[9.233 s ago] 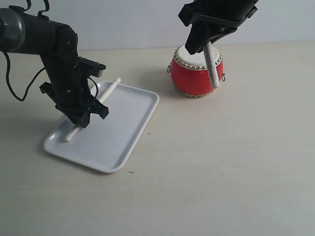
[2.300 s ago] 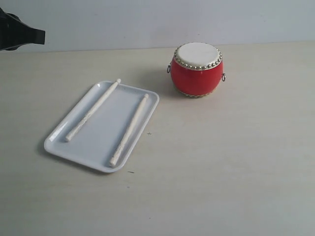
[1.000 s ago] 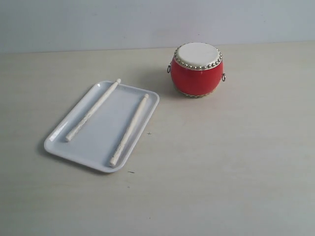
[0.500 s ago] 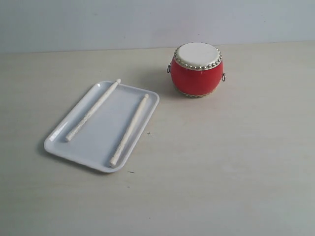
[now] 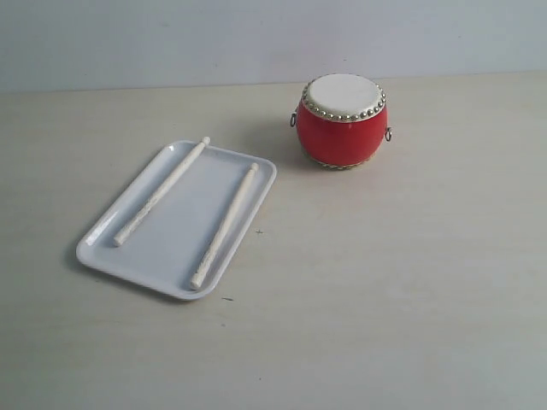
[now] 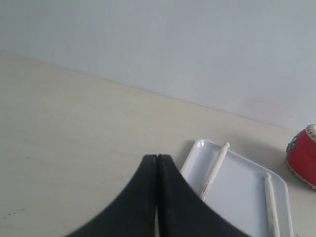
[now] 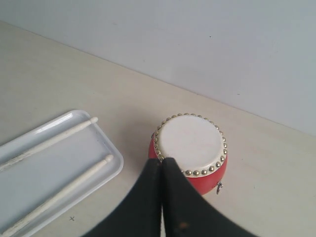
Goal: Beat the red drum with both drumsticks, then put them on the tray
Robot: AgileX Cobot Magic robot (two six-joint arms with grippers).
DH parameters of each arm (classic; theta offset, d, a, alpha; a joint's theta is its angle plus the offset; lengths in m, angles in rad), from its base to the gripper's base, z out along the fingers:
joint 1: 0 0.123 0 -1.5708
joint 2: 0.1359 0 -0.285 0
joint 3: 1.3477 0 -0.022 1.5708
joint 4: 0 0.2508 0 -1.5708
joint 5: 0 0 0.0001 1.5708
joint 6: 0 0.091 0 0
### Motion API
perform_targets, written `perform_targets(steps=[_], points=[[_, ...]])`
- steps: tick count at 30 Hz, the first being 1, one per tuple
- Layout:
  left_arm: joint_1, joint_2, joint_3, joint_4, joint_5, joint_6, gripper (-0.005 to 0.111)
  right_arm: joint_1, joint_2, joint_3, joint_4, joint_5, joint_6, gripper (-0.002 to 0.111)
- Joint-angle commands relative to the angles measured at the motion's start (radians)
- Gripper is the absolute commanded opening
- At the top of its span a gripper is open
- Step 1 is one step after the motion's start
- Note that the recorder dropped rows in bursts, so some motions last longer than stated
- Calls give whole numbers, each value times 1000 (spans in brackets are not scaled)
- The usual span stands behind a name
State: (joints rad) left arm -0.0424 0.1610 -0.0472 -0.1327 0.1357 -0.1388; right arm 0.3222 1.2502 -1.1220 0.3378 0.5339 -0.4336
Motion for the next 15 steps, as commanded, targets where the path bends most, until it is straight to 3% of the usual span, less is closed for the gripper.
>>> perform_targets(steps=[1,3,6,15], points=[[3,-3,3,212,3,-124,0,-4,-6,4,2,-14,-9,0],[3,-3,3,290,3,-208,0,-4,-6,4,2,-14,-9,0],[3,-6,28,303,-19,-209,0,-4,-6,4,2,-14,-9,0],[3,-102,47,310,-51,-98,0,-4,-6,4,2,-14,-9,0]])
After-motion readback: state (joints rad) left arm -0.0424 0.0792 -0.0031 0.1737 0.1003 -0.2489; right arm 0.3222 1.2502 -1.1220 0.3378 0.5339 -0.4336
